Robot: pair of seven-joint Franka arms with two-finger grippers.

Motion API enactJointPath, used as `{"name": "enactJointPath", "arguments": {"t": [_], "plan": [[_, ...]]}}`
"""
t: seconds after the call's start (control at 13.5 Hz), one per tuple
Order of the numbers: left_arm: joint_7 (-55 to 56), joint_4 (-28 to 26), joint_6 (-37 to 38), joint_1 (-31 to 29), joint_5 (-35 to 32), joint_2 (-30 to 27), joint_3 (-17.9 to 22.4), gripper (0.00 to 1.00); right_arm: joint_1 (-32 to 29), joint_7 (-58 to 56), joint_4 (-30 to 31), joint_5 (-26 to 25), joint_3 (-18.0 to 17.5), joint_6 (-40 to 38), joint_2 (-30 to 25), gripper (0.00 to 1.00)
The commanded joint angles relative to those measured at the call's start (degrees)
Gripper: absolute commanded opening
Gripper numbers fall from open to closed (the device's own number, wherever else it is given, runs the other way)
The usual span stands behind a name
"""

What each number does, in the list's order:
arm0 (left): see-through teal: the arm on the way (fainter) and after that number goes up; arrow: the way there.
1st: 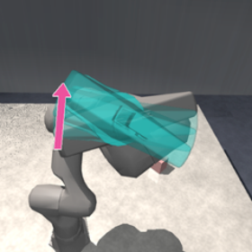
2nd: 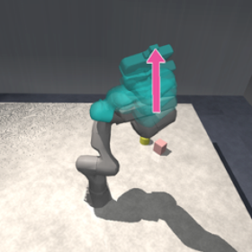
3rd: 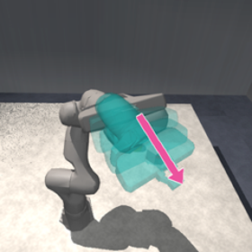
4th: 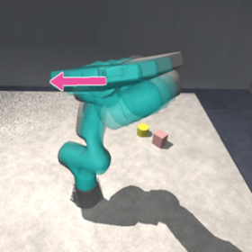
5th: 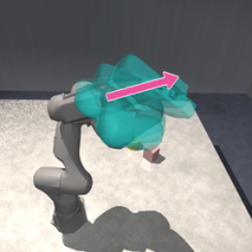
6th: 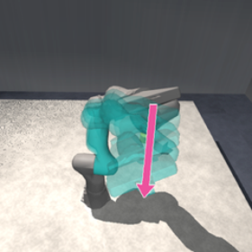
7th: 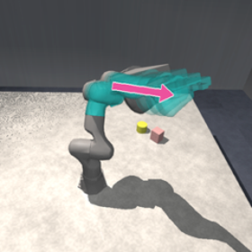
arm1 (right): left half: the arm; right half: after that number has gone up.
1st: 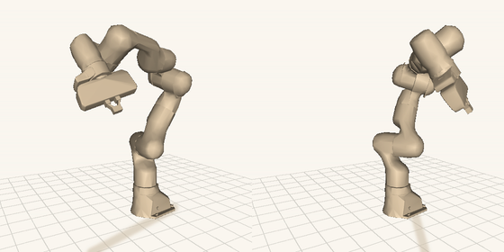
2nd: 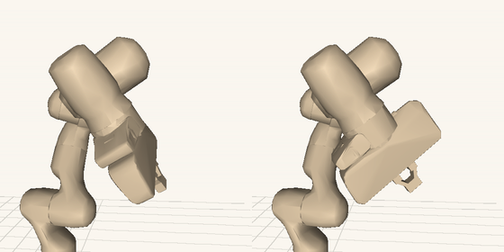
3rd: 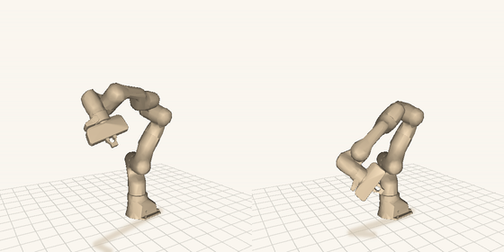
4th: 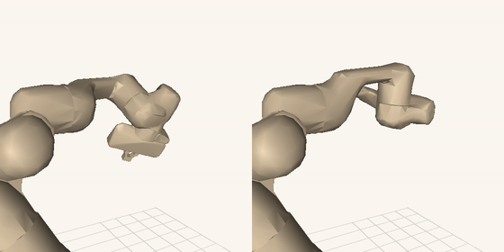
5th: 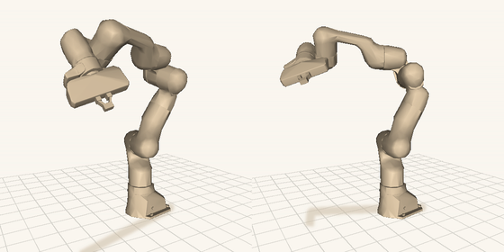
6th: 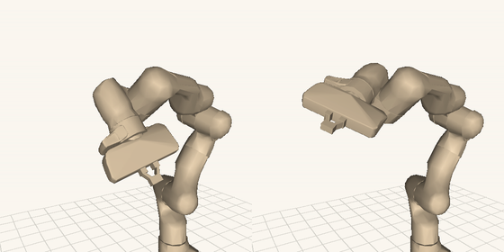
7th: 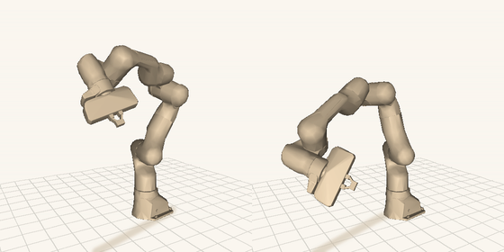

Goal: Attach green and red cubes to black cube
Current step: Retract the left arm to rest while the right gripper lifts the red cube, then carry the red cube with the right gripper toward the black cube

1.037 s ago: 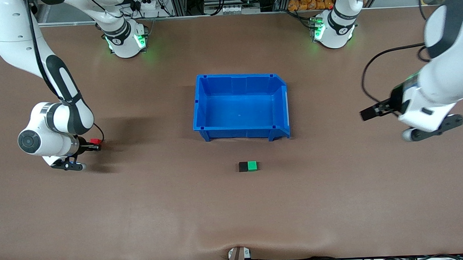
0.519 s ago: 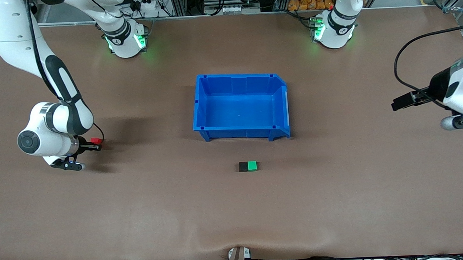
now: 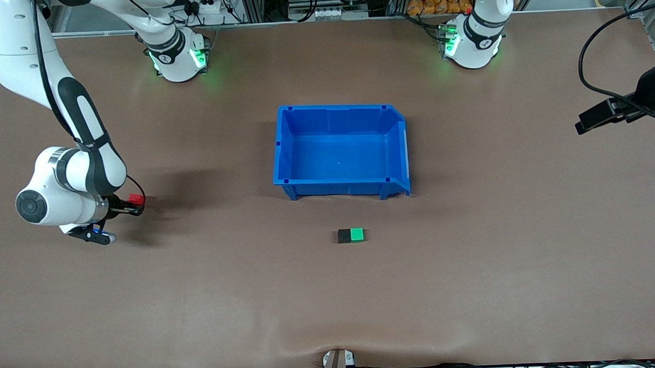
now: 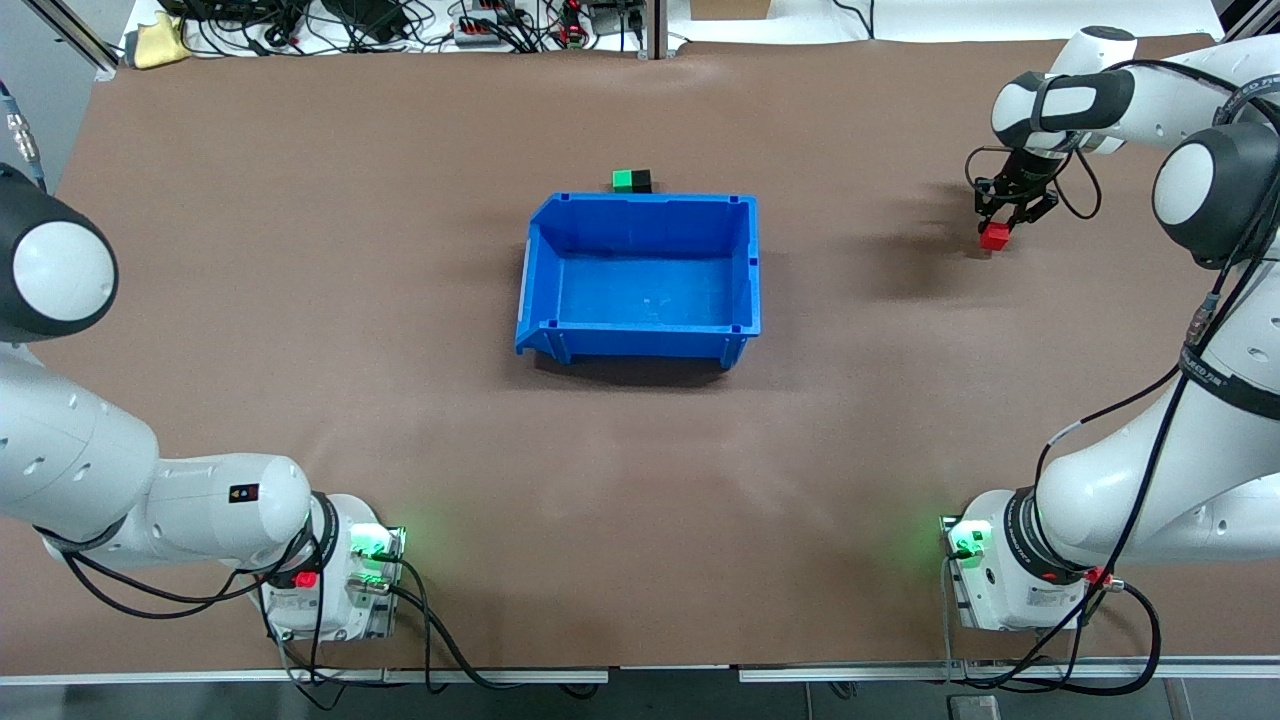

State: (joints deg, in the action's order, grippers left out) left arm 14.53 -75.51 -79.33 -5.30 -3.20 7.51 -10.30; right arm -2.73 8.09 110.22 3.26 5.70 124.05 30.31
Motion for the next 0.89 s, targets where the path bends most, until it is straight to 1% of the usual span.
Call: {"name": "enactJointPath", "arguments": {"t": [0.0, 0.07, 0.15, 0.22, 0.3, 0.81], "plan": [[-1.52, -4.2, -0.47, -0.41, 0.39, -4.08, -0.33, 1.0, 0.01, 3.24, -0.09, 0.52, -0.51, -1.18, -0.87, 0.0], [-1.52, -5.77, -1.61, -0.24, 0.48, -5.22, -0.33, 1.0, 0.01, 3.33, -0.09, 1.04, -0.51, -1.18, -0.87, 0.0], [-2.13, -9.44, -4.23, -0.15, 0.91, -7.84, -0.25, 1.0, 0.01, 3.77, -0.09, 2.09, -0.51, -1.26, -0.87, 0.0], [-2.4, -14.52, -8.17, -0.15, 1.44, -11.09, -0.16, 1.0, 0.09, 5.25, -0.18, 2.36, -0.51, -1.26, -0.87, 0.0], [-2.49, -16.92, -9.95, -0.15, 1.62, -12.6, -0.07, 1.0, 0.7, 7.44, -0.18, 2.36, -0.51, -1.26, -0.95, 0.0], [-2.49, -16.86, -8.04, -0.15, 1.53, -12.08, -0.42, 1.0, 3.43, 18.43, -0.18, 2.45, -0.6, -1.26, -1.13, 0.0]]}}
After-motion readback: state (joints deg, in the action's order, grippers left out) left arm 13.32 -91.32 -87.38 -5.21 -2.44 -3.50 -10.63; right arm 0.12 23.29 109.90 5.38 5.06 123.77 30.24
